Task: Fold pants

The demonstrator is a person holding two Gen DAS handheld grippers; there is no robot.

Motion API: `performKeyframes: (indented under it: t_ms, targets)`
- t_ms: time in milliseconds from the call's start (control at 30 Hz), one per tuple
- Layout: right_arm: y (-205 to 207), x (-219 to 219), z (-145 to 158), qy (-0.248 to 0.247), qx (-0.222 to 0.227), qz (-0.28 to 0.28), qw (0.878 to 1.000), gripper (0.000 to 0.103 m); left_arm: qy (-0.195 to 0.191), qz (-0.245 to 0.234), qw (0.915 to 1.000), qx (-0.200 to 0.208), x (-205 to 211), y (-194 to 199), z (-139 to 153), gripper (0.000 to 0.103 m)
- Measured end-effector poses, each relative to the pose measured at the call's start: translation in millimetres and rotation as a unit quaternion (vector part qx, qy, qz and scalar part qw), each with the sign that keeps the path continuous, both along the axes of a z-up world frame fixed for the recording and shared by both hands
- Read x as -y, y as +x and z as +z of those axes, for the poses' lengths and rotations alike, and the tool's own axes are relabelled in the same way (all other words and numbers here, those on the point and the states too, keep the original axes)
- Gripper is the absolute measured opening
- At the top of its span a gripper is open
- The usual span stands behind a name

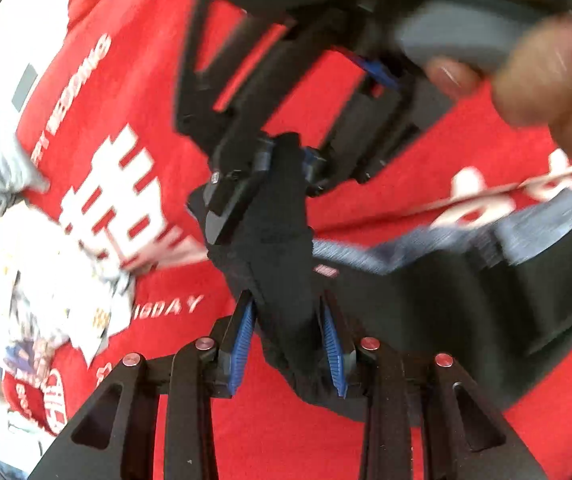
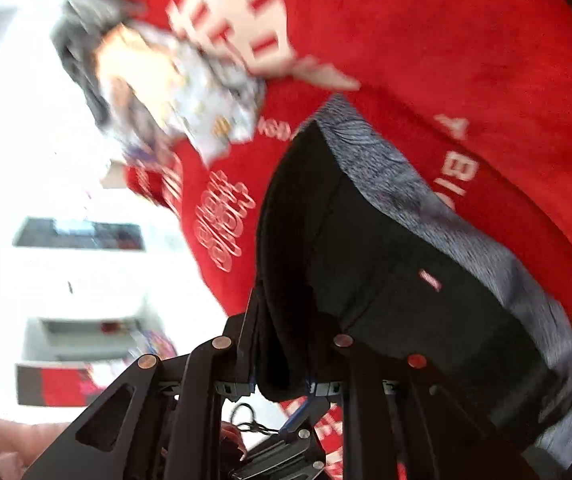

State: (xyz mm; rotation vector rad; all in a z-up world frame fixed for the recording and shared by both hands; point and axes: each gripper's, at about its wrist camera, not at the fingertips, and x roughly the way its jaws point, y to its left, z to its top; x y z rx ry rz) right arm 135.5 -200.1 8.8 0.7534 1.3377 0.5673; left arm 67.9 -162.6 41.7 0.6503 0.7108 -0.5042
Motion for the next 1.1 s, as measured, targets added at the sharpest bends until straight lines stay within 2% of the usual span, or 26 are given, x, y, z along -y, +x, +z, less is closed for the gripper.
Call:
performKeyframes:
  t_ms: [200,333,467,633,733,800,867,933,967,1033,1100]
  targets:
    - [-90,93,42,0.023,0.060,-0.106,0.992,0.019,-0.032,-0.088,0.9956,-0.007,71,-58,33,0.035]
    - [-160,155,46,0.018,0.069,-0.177,0.982,0.020,-0.029,-0.150,0.9880,-0.023,124,-104,26,0.035]
    - [-244,218,19,0.025,0.041,-0.257,0.965,0.020,-0.010,-0.209,0.9761,-0.059,170,-155,-1,0.035]
    - [-325,267,-45,0.027,-0.020,-0.335,0.942,0.019,0.039,-0.259,0.9610,-0.090,206,-200,-54,0.035]
    - [-346,281,-75,0.023,-0.051,-0.352,0.934,0.019,0.075,-0.267,0.9563,-0.094,212,-212,-76,0.035]
    - [-357,283,-94,0.026,-0.073,-0.361,0.929,0.019,0.085,-0.272,0.9533,-0.100,210,-214,-76,0.048]
    - [-361,283,-101,0.034,-0.076,-0.368,0.926,0.019,0.071,-0.265,0.9533,-0.127,198,-204,-63,0.061]
    - [-361,281,-96,0.021,-0.076,-0.364,0.928,0.022,0.058,-0.258,0.9537,-0.143,186,-195,-49,0.065]
    - [-361,279,-94,0.011,-0.079,-0.360,0.929,0.022,0.053,-0.252,0.9545,-0.151,178,-187,-42,0.065]
    - [-362,276,-89,-0.018,-0.091,-0.350,0.932,0.030,0.039,-0.222,0.9596,-0.169,161,-165,-25,0.065]
    - [-364,275,-79,-0.060,-0.108,-0.341,0.932,0.034,0.026,-0.168,0.9671,-0.189,142,-131,-16,0.065]
